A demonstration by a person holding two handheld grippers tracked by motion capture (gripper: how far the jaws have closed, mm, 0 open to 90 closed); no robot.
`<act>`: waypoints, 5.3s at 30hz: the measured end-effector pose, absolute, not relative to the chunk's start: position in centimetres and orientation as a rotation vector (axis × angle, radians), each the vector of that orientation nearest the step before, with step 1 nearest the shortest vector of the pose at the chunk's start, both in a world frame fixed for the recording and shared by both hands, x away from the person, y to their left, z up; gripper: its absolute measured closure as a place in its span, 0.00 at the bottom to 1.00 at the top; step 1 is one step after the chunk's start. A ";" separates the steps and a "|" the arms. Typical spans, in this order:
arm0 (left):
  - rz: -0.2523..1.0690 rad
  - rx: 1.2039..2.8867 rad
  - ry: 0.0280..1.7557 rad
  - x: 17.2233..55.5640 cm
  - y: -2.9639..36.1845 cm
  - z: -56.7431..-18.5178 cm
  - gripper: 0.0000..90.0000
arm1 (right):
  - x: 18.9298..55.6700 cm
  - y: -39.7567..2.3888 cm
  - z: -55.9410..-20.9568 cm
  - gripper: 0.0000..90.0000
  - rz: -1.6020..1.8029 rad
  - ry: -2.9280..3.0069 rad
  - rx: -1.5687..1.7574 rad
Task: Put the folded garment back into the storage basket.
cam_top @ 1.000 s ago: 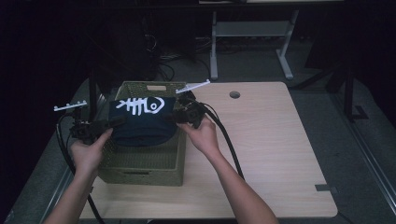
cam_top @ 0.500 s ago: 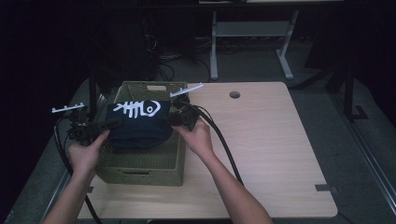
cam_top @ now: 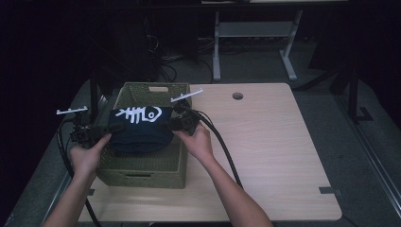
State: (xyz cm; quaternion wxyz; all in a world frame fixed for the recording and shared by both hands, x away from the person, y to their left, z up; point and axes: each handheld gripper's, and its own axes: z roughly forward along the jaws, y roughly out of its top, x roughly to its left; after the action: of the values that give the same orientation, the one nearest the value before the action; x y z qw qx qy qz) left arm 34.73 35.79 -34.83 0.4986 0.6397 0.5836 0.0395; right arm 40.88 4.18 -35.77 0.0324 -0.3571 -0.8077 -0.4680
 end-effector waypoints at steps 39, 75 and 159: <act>0.017 1.666 1.516 36.2 35.0 -36.2 0.74 | 40.9 4.1 -38.9 0.75 -1.382 -2.466 -1.126; 0.182 1.646 1.423 35.4 34.2 -34.3 0.57 | 39.5 0.8 -35.7 0.49 -1.529 -2.453 -1.134; 0.054 1.684 0.972 33.4 14.8 -31.1 0.26 | 36.2 -22.7 -35.2 0.25 -1.679 -2.377 -1.311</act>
State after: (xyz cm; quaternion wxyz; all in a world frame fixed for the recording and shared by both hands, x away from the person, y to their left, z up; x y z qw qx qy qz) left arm 33.37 14.79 -31.11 0.5631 0.7155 0.4128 0.0230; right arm 36.20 -22.69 -35.18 -0.0251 -0.4107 -0.7445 -0.5258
